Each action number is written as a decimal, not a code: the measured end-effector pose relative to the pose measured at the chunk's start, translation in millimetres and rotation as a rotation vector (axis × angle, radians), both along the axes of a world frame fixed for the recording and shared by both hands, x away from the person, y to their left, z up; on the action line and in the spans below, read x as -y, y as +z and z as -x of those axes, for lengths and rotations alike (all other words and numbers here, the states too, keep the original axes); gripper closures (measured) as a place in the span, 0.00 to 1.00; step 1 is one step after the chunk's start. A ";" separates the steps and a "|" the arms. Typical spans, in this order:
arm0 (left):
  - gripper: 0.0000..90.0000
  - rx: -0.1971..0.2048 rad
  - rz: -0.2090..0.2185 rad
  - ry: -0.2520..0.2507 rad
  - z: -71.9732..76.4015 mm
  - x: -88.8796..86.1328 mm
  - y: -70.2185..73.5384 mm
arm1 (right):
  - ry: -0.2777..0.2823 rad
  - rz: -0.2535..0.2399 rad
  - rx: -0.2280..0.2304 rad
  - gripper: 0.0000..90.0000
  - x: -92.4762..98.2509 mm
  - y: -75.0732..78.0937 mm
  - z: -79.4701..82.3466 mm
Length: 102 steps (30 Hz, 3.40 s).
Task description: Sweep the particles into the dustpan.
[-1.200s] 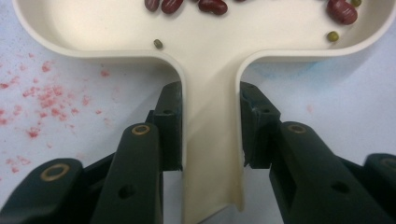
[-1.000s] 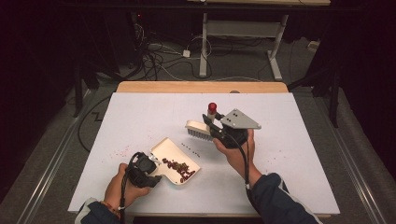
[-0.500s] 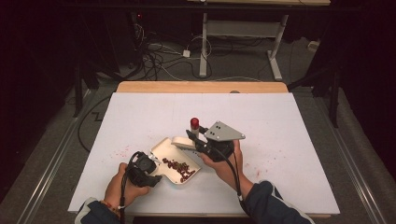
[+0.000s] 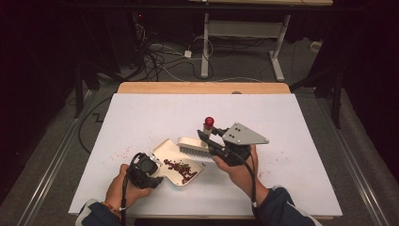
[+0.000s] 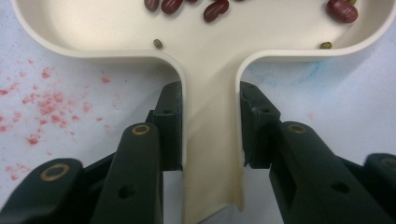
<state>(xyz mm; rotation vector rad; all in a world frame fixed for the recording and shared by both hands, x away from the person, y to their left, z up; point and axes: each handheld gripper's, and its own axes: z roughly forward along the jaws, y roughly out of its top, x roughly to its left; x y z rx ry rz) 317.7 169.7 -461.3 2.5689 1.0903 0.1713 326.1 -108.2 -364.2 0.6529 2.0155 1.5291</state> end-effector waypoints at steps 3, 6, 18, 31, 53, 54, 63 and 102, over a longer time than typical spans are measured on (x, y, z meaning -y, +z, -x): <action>0.71 0.000 -0.001 0.001 0.1 0.1 0.0 | -0.030 0.040 0.010 0.78 18.5 0.3 3.3; 0.71 0.000 -0.005 0.001 0.2 0.6 0.1 | -0.066 0.075 0.015 0.78 29.3 -1.9 6.6; 0.71 0.006 -0.024 0.003 0.7 4.3 0.9 | -0.064 0.137 -0.079 0.78 40.7 -8.4 25.5; 0.71 0.005 -0.012 0.000 0.3 2.2 0.2 | -0.011 0.054 -0.082 0.78 21.1 -7.0 27.7; 0.71 0.001 0.010 0.012 -1.0 0.6 -0.2 | -0.060 0.047 -0.030 0.78 11.3 -13.9 8.6; 0.71 0.001 0.012 0.014 -1.2 0.5 -0.3 | -0.050 0.054 -0.029 0.78 6.8 -15.1 9.0; 0.71 0.005 0.023 0.018 -2.7 0.6 -0.6 | 0.036 0.065 -0.048 0.78 -13.9 -14.9 21.2; 0.71 0.030 0.082 0.081 -10.6 -7.3 -0.9 | -0.112 0.029 -0.055 0.78 101.1 26.5 13.5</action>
